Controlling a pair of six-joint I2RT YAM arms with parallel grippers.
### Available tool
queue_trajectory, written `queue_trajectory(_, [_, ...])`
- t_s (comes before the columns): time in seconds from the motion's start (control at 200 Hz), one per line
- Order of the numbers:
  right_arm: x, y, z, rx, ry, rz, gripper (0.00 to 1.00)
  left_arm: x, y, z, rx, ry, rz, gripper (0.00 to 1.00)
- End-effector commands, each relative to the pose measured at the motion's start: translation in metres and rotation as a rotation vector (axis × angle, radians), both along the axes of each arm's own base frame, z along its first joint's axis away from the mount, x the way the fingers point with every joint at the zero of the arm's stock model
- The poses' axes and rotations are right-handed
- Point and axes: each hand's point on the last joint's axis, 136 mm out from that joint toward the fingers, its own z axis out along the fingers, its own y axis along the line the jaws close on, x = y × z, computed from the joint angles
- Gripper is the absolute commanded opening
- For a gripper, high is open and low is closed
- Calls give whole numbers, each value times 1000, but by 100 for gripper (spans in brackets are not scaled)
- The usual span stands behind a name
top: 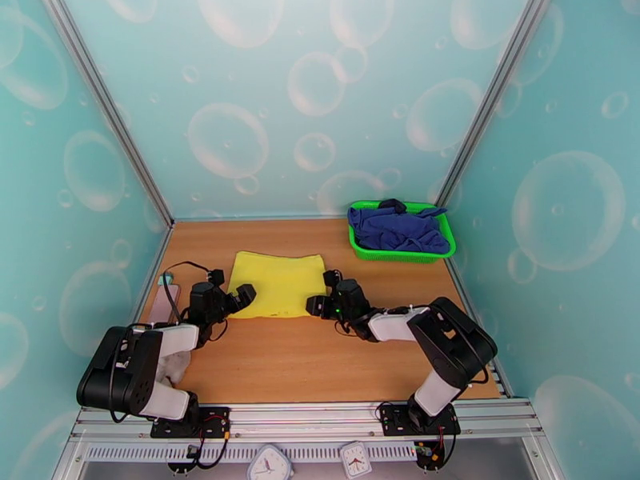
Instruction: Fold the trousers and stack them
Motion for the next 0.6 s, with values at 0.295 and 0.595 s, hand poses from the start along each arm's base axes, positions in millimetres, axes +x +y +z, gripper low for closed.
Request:
queue_trajectory(0.295, [4,-59,8,-143,-40,-93,62,-3,33,41,279,-55,89,99])
queue_trajectory(0.595, [56,-55,91,-196,-312,-43,85,26,36,79,291,-217,39,99])
